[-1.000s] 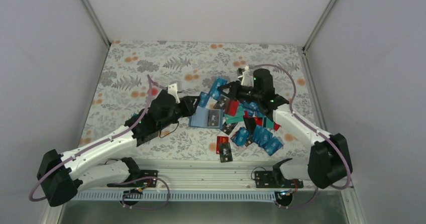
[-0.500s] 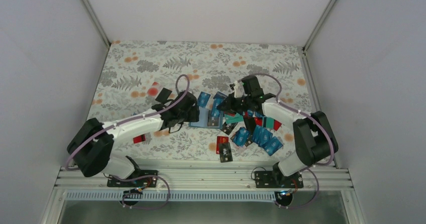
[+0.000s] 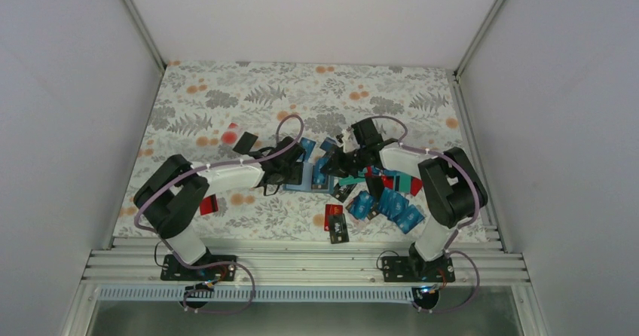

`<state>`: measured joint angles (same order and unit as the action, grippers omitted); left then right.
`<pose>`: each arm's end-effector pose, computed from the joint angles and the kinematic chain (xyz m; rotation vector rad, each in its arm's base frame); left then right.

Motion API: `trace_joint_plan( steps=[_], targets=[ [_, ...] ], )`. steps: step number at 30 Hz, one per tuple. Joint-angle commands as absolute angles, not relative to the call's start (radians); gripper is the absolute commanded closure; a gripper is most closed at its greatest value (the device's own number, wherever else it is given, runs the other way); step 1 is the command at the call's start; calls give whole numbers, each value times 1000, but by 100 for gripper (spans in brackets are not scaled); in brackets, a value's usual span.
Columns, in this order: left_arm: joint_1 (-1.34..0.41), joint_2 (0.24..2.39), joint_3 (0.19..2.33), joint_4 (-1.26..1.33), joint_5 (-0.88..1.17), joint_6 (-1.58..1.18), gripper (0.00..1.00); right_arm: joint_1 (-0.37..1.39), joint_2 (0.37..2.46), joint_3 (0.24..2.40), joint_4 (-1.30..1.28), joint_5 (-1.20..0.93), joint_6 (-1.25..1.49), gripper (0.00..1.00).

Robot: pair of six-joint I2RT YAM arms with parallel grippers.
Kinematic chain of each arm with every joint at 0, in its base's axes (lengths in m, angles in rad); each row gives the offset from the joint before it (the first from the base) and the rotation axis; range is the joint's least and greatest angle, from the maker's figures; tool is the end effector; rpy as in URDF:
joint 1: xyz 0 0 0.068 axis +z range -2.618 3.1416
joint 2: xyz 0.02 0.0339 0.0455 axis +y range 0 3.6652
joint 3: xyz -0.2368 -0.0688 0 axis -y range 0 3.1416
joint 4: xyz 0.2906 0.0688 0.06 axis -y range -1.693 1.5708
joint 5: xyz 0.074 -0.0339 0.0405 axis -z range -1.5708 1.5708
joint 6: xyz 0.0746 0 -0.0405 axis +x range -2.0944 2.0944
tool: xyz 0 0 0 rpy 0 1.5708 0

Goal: Put the credit cards into the card holder

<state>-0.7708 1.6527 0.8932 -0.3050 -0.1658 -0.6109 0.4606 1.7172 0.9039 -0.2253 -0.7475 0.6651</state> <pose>0.2690 -0.2441 0.0639 0.1540 2.6319 -0.2657 0.3027 0.2068 0.0669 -0.0119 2.8039 1.3302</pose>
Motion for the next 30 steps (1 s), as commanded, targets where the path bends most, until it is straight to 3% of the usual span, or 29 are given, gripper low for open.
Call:
trace_joint_plan(
  steps=[1,15,22,30],
  targets=[
    [-761,1677,902,-270,-183,-591,40,475,1757,943,-192,-764,677,96],
    [-755,1677,865,-226,-184,-595,76,482,1828,958,-152,-764,692,96],
    [-752,1685,858,-219,-183,-600,88,480,1803,955,-169,-755,680,96],
    [-752,1685,846,-224,-185,-623,94,448,1710,885,-168,-726,688,96]
  ],
)
